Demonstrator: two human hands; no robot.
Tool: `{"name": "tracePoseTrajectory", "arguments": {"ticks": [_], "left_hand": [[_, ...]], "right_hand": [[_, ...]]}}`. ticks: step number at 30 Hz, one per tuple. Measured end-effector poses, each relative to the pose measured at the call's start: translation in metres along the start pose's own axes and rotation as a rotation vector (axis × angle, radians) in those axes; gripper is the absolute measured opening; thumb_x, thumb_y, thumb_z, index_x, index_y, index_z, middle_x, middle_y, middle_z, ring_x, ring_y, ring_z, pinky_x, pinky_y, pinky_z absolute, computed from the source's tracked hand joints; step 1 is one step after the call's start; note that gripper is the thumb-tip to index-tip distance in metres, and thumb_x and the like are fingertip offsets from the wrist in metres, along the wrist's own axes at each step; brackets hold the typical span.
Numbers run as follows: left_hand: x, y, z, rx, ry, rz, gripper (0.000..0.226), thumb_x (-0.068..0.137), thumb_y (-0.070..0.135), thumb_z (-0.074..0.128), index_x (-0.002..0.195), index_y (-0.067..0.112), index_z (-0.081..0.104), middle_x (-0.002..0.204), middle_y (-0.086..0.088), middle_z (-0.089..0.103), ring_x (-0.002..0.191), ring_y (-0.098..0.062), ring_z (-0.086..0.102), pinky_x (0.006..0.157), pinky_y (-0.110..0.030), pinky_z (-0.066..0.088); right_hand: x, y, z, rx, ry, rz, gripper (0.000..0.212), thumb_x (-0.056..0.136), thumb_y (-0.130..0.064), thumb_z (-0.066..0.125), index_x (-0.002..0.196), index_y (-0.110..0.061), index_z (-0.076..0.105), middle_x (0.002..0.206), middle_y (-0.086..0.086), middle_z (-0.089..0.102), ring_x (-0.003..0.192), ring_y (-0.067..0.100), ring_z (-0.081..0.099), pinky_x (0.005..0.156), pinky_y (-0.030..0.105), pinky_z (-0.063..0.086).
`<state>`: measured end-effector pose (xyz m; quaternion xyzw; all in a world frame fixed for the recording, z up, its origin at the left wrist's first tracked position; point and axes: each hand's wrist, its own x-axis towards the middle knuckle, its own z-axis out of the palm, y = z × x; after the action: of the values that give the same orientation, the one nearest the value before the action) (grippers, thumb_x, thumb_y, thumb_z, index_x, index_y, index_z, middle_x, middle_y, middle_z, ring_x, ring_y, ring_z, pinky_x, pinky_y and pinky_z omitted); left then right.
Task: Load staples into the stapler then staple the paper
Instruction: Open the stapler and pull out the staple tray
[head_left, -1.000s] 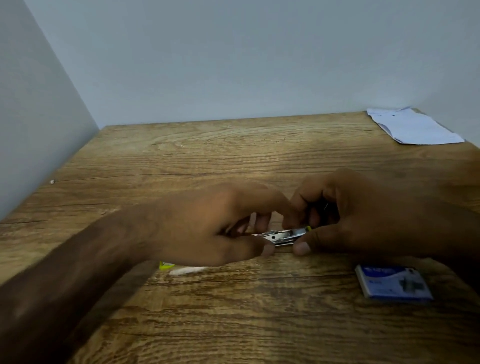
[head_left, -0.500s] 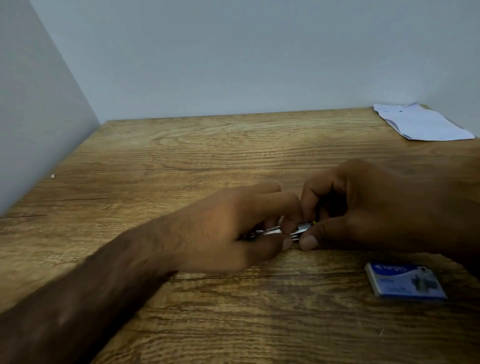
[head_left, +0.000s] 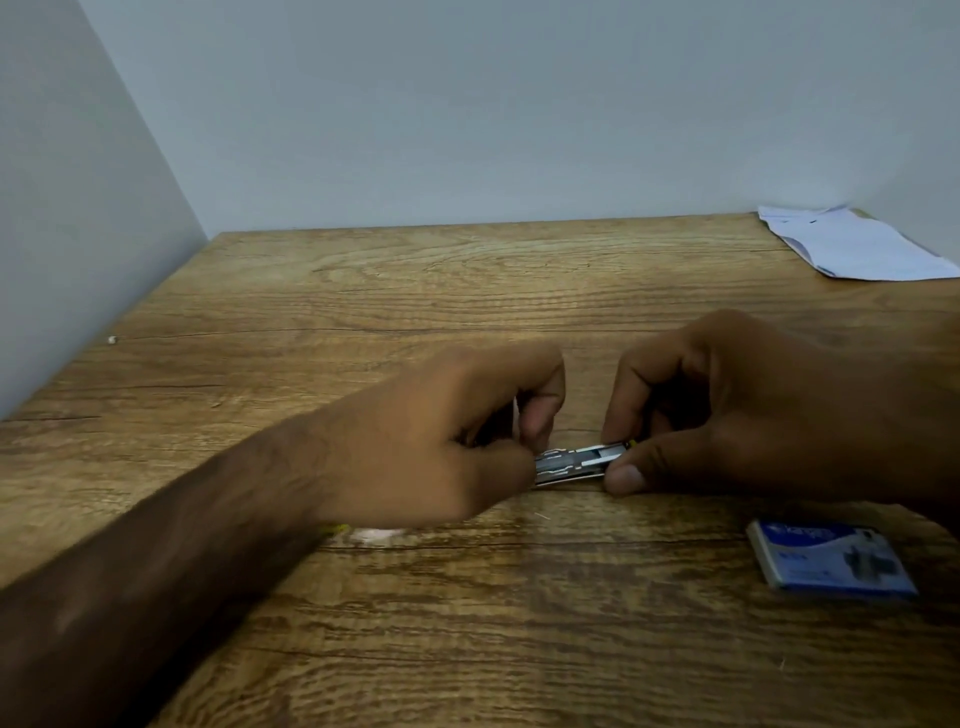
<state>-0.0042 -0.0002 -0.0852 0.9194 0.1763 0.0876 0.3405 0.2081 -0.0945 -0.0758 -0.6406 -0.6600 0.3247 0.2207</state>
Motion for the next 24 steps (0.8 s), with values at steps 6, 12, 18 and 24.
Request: {"name": "tracePoseTrajectory", "arguments": {"ticks": [6, 12, 18, 24], "left_hand": [[0.0025, -0.0001, 0.0052, 0.063, -0.028, -0.095, 0.026, 0.095, 0.004, 0.058, 0.111, 0.024, 0.065, 0.074, -0.001, 0.062, 0.063, -0.012, 0.054, 0.054, -0.021, 0.041], [0.003, 0.0007, 0.004, 0.027, -0.034, -0.149, 0.028, 0.099, 0.004, 0.057, 0.113, 0.025, 0.068, 0.076, 0.005, 0.061, 0.067, -0.008, 0.054, 0.06, -0.026, 0.043], [0.0008, 0.0015, 0.0033, 0.136, -0.043, -0.127, 0.025, 0.099, 0.006, 0.056, 0.113, 0.021, 0.069, 0.086, 0.009, 0.059, 0.074, 0.0, 0.052, 0.063, -0.008, 0.039], [-0.0008, -0.0022, 0.0036, -0.099, -0.054, -0.07, 0.016, 0.098, 0.016, 0.05, 0.11, 0.014, 0.06, 0.092, -0.01, 0.069, 0.084, -0.025, 0.065, 0.077, -0.044, 0.054]], "right_hand": [[-0.0037, -0.0007, 0.0028, -0.106, 0.12, -0.012, 0.033, 0.053, -0.059, 0.081, 0.082, -0.044, 0.073, 0.071, -0.015, 0.075, 0.064, 0.001, 0.07, 0.061, 0.03, 0.059], [-0.0033, -0.0022, 0.0066, -0.33, 0.196, -0.069, 0.032, 0.059, -0.063, 0.066, 0.089, -0.049, 0.066, 0.093, -0.038, 0.066, 0.082, -0.02, 0.058, 0.056, 0.018, 0.041], [-0.0035, -0.0015, 0.0071, -0.394, 0.265, -0.205, 0.023, 0.07, -0.055, 0.064, 0.091, -0.048, 0.06, 0.095, -0.031, 0.064, 0.086, -0.012, 0.06, 0.057, 0.016, 0.042], [-0.0005, 0.0032, 0.0072, -0.17, 0.502, -0.469, 0.017, 0.082, -0.038, 0.075, 0.098, -0.039, 0.067, 0.091, -0.014, 0.072, 0.087, 0.01, 0.071, 0.063, 0.031, 0.061]]}}
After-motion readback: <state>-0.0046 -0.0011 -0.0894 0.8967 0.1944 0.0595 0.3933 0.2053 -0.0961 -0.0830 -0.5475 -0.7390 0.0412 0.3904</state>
